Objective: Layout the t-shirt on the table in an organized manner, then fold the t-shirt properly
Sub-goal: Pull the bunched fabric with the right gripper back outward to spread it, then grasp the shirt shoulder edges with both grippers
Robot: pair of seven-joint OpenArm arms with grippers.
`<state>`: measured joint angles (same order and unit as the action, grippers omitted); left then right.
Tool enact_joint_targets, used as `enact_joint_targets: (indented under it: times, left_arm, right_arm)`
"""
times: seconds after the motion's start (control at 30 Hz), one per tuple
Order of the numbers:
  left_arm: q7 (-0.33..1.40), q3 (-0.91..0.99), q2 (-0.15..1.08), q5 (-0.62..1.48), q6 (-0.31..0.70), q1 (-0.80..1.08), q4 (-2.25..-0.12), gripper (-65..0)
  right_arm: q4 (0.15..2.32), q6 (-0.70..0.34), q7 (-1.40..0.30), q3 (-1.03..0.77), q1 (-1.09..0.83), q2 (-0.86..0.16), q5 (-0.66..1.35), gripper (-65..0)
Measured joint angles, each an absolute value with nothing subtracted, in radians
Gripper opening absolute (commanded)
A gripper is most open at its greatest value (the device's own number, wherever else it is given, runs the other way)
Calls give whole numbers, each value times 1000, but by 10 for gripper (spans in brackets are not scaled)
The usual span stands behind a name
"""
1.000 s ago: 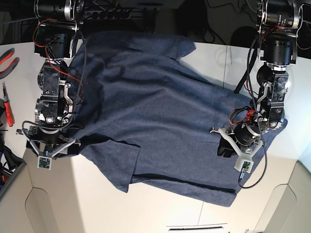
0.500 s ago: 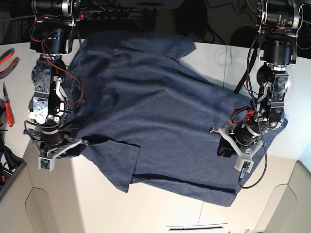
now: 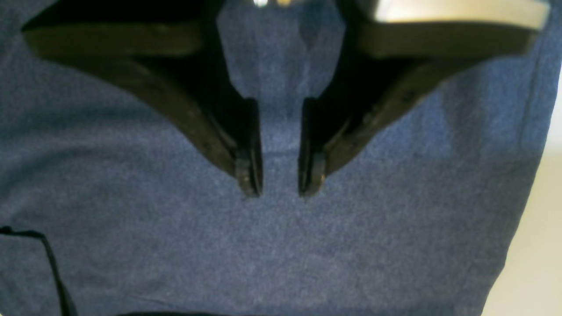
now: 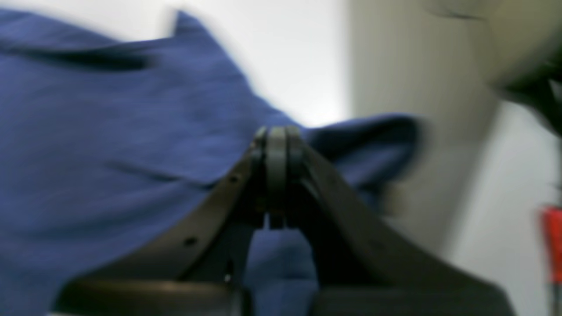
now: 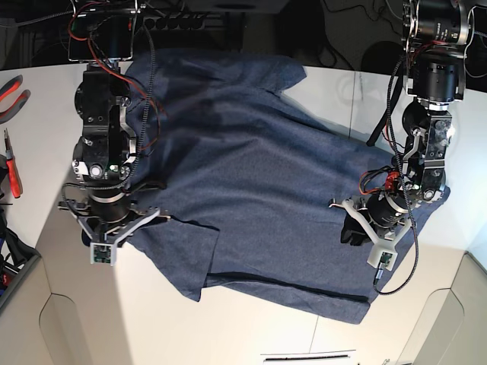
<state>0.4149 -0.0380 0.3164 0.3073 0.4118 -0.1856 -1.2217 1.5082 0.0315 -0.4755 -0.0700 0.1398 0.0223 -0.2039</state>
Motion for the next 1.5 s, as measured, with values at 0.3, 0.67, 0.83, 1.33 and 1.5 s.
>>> enact_joint_targets:
  times: [0.3, 0.67, 0.83, 1.33, 1.5]
  left_arm:
    - [415, -38, 316, 308, 412, -186, -1222, -470]
    - [411, -38, 316, 308, 412, -186, -1222, -470]
    - [411, -38, 316, 309, 412, -186, -1222, -470]
    - [408, -38, 316, 308, 412, -186, -1222, -470]
    - [411, -38, 316, 308, 412, -186, -1222, -470]
  right_arm:
    - [1439, 26, -435, -153, 139, -31, -167, -650]
    - [1096, -27, -183, -198, 137, -33, -121, -650]
    - [945, 35, -122, -198, 209, -50, -207, -650]
    - [861, 115, -220, -205, 366, -170, -203, -650]
    - [865, 70, -233, -204, 484, -183, -154, -650]
